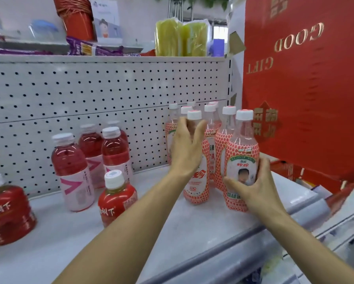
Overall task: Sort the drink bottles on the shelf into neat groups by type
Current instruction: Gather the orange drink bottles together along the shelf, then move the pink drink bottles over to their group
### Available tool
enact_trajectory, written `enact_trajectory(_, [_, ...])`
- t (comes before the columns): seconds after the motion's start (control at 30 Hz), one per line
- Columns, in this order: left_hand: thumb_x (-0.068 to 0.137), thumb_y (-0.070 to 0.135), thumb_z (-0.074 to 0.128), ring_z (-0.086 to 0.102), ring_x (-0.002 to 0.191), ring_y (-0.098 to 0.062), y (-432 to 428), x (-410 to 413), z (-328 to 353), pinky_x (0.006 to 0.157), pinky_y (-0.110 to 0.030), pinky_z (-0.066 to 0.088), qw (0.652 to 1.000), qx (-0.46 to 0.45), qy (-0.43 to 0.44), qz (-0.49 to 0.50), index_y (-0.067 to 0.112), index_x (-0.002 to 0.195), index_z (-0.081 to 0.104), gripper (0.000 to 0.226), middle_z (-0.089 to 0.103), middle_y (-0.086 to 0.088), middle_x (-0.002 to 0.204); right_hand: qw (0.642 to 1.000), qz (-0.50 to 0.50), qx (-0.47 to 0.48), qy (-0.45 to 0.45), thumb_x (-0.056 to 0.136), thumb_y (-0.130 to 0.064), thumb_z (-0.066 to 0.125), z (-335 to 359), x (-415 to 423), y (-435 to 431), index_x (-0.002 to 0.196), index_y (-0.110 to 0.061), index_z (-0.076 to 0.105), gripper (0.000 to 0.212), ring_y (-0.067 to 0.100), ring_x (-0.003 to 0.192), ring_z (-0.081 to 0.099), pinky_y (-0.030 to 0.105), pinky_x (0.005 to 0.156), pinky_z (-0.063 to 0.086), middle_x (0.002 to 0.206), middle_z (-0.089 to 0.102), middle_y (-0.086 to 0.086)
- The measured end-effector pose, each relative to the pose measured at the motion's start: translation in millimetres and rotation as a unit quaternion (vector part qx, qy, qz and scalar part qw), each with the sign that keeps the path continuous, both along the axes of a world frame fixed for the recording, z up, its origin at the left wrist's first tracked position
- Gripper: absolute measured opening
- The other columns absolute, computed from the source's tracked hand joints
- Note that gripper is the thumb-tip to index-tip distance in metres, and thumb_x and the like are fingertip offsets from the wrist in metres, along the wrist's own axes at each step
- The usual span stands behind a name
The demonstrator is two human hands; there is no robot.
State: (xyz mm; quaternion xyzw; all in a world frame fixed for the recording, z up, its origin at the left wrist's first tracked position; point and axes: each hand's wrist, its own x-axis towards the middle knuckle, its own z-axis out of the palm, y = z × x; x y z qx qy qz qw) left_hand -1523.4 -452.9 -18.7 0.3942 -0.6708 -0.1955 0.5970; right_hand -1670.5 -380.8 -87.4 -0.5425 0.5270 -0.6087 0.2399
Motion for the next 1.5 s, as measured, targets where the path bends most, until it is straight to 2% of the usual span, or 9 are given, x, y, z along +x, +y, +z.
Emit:
enact_trajectory(0.2, [0.099,0.050,0.050,0.046,0.067,-0.011,-5,-3,-4,0.062,-0.026,0.043,0.999,-0.013,-0.015,0.026,0.015,0.095,0.044,0.035,0.048,0.002,0.078,1.000,0.016,-0.003,0.003,0.077,-0.014,0.081,-5,-4,-4,0.123,-0.030,0.030,0.071,-0.015,0.089,0.057,0.008,0.058,0.048,0.108,0.052,-0.021])
enact_trajectory(0.3, [0.099,0.048,0.050,0.046,0.069,-0.008,-1,-5,-4,0.062,-0.017,0.041,0.999,-0.011,-0.020,0.047,0.017,0.096,0.044,0.032,0.049,0.005,0.079,0.999,0.031,0.004,-0.007,0.077,-0.017,0.081,-4,-5,-2,0.125,-0.032,0.028,0.073,-0.006,0.100,0.056,0.017,0.078,0.049,0.112,0.053,-0.018])
enact_trajectory(0.43, [0.102,0.046,0.046,0.057,0.103,-0.015,8,-7,-9,0.089,-0.034,0.050,0.997,0.015,-0.044,0.063,0.021,0.117,0.044,0.029,0.059,0.001,0.109,0.998,0.055,0.020,-0.008,0.078,-0.022,0.081,-4,-7,2,0.136,-0.031,0.027,0.080,0.014,0.121,0.054,0.043,0.103,0.048,0.133,0.051,-0.005])
enact_trajectory(0.53, [0.103,0.036,0.047,0.037,0.140,-0.019,33,-4,-14,0.116,-0.044,0.033,0.992,0.086,-0.063,0.062,0.020,0.151,0.025,0.056,0.038,-0.003,0.153,0.998,0.043,0.036,0.030,0.081,-0.025,0.079,-7,-8,10,0.148,-0.029,0.017,0.091,0.018,0.135,0.040,0.046,0.113,0.037,0.146,0.034,-0.001])
enact_trajectory(0.63, [0.096,0.037,0.053,0.031,0.144,-0.017,76,6,-21,0.118,-0.048,0.030,0.991,0.123,-0.018,0.051,0.032,0.154,0.017,0.069,0.027,0.003,0.160,0.998,-0.009,0.024,0.054,0.086,-0.019,0.073,-13,-1,26,0.154,-0.022,0.012,0.091,0.021,0.144,0.023,0.047,0.117,0.030,0.154,0.018,0.000])
enact_trajectory(0.8, [0.098,0.030,0.058,0.037,0.136,-0.004,155,43,-42,0.114,-0.031,0.033,0.988,0.102,-0.004,0.112,0.028,0.150,0.031,0.058,0.038,0.009,0.151,0.985,-0.004,-0.146,0.094,0.083,-0.007,0.072,-18,34,57,0.149,-0.016,0.021,0.084,0.017,0.145,0.017,0.051,0.117,0.027,0.154,0.019,-0.002])
enact_trajectory(0.9, [0.097,0.025,0.061,0.044,0.128,0.000,191,76,-65,0.109,-0.023,0.037,0.985,0.074,-0.099,0.122,0.025,0.142,0.040,0.050,0.048,0.010,0.138,0.973,0.060,-0.189,0.122,0.085,-0.005,0.071,-13,63,72,0.149,-0.013,0.024,0.080,0.016,0.144,0.021,0.046,0.119,0.025,0.152,0.023,-0.003])
enact_trajectory(1.17, [0.094,0.019,0.064,0.046,0.124,0.001,208,188,-68,0.108,-0.023,0.037,0.966,0.043,-0.088,0.239,0.029,0.132,0.046,0.043,0.049,0.013,0.130,0.953,0.251,-0.014,0.169,0.088,-0.039,0.068,-6,149,61,0.151,-0.030,0.018,0.082,0.011,0.140,0.027,0.043,0.117,0.028,0.153,0.024,-0.011])
enact_trajectory(1.5, [0.094,0.019,0.060,0.012,0.149,-0.024,117,309,-42,0.123,-0.041,0.013,0.931,0.159,-0.003,0.329,0.011,0.156,0.009,0.081,0.012,-0.008,0.162,0.986,0.158,0.029,0.045,0.089,-0.037,0.066,4,230,29,0.136,-0.027,0.041,0.054,0.020,0.116,0.053,0.038,0.096,0.042,0.130,0.049,0.000])
